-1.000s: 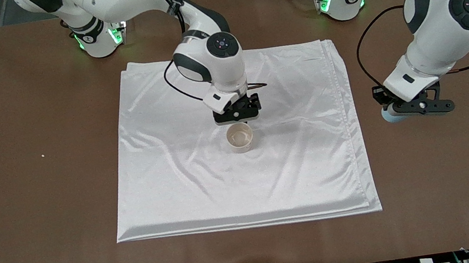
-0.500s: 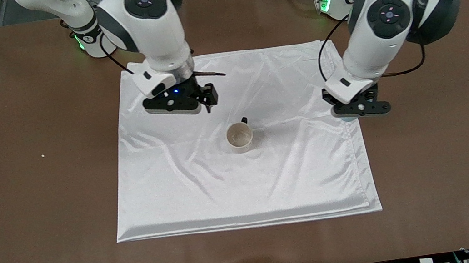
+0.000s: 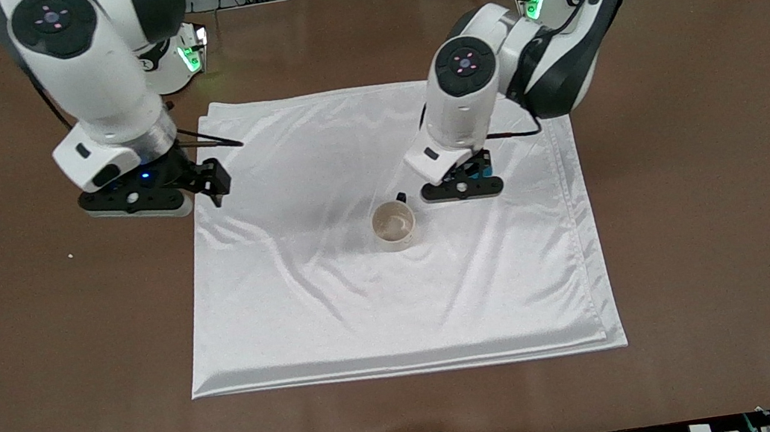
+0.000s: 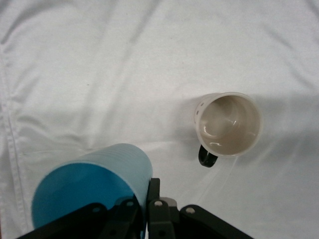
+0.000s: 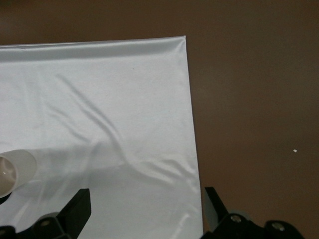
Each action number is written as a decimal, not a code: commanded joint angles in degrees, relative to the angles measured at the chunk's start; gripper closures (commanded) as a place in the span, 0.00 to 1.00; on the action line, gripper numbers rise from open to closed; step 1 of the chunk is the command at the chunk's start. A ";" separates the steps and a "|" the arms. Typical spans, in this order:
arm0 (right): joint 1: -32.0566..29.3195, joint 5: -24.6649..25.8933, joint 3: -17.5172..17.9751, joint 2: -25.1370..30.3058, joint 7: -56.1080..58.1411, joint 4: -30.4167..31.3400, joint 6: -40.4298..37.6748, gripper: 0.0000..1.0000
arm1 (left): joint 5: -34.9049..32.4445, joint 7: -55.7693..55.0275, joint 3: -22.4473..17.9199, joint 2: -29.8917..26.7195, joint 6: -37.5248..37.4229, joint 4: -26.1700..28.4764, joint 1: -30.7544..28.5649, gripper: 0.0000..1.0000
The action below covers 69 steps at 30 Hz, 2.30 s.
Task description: Place blue cup into white mug on cloth
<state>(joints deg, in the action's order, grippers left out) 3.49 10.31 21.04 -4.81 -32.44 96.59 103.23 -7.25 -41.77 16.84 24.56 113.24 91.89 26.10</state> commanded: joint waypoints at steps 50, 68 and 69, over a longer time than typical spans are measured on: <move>-7.09 -10.49 -17.70 7.09 37.89 -3.16 -4.35 0.00 | -0.13 -12.81 -11.04 19.47 9.55 -18.23 16.96 1.00; -7.18 -10.58 -17.88 6.92 37.97 -3.51 -8.13 0.00 | -0.04 -12.46 -11.04 19.91 9.55 -17.88 16.96 0.61; -7.18 -10.58 -17.88 6.92 37.97 -3.51 -8.13 0.00 | 0.05 -12.46 -11.04 19.82 9.55 -17.88 16.88 0.54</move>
<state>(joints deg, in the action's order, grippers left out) -3.98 0.84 3.66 1.41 5.39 93.24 95.83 -8.40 -53.65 6.28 43.76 122.84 75.38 42.51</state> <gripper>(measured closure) 0.000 0.789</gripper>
